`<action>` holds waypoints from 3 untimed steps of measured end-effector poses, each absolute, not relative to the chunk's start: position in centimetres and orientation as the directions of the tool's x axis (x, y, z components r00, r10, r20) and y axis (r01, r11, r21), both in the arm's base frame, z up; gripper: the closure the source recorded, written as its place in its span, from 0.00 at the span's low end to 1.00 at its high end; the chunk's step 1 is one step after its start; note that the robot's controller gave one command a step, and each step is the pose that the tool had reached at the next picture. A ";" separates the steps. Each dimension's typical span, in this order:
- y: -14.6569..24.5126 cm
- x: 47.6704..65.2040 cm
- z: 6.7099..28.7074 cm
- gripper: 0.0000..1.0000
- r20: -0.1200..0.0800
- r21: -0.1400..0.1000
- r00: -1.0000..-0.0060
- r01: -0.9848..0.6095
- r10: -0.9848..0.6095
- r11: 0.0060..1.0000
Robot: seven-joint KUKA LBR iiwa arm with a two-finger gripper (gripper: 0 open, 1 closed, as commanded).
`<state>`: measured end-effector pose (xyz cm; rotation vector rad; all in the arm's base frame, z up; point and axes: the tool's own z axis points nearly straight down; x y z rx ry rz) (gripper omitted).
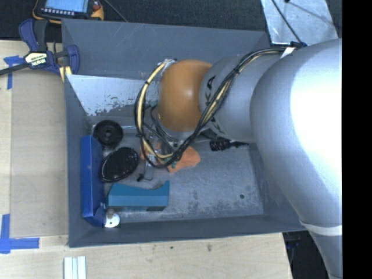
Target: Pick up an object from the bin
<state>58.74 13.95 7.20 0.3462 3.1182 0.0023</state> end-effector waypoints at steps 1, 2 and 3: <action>13.9 58.8 7.3 1.00 -0.007 0.003 -0.975 0.220 0.220 0.975; 13.9 58.7 7.2 0.00 -0.004 0.002 -0.975 0.220 0.220 0.975; 13.9 58.8 7.3 1.00 -0.007 0.003 -0.975 0.221 0.221 0.975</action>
Offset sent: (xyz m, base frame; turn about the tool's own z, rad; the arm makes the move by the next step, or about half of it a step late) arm 0.0000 0.0000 0.0000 0.0000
